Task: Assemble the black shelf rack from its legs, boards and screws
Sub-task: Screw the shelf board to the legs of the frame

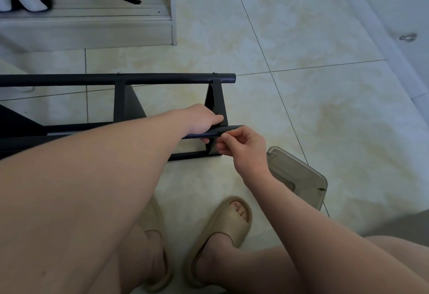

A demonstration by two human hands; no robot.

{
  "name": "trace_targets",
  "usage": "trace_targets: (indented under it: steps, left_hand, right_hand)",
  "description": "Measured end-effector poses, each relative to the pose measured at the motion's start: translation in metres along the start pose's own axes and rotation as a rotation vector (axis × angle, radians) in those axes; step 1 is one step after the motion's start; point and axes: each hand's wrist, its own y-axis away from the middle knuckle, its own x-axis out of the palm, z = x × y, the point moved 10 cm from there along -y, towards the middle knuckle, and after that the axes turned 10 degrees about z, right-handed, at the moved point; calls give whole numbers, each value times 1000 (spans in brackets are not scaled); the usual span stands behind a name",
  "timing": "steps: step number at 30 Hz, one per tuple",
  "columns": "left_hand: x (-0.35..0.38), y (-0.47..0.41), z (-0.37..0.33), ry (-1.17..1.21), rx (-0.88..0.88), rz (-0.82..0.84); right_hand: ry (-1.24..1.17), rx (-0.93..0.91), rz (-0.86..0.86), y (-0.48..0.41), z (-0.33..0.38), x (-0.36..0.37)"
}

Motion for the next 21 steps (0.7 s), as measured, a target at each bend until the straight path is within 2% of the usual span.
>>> trace_targets:
  steps: [10,21]
  left_hand:
    - [-3,-3,2,35,32,-45]
    - [-2,-4,2,-9,1,-4]
  right_hand:
    - [-237,81,27,4,-9,1]
    - [-59,113,-42,1,-4,-1]
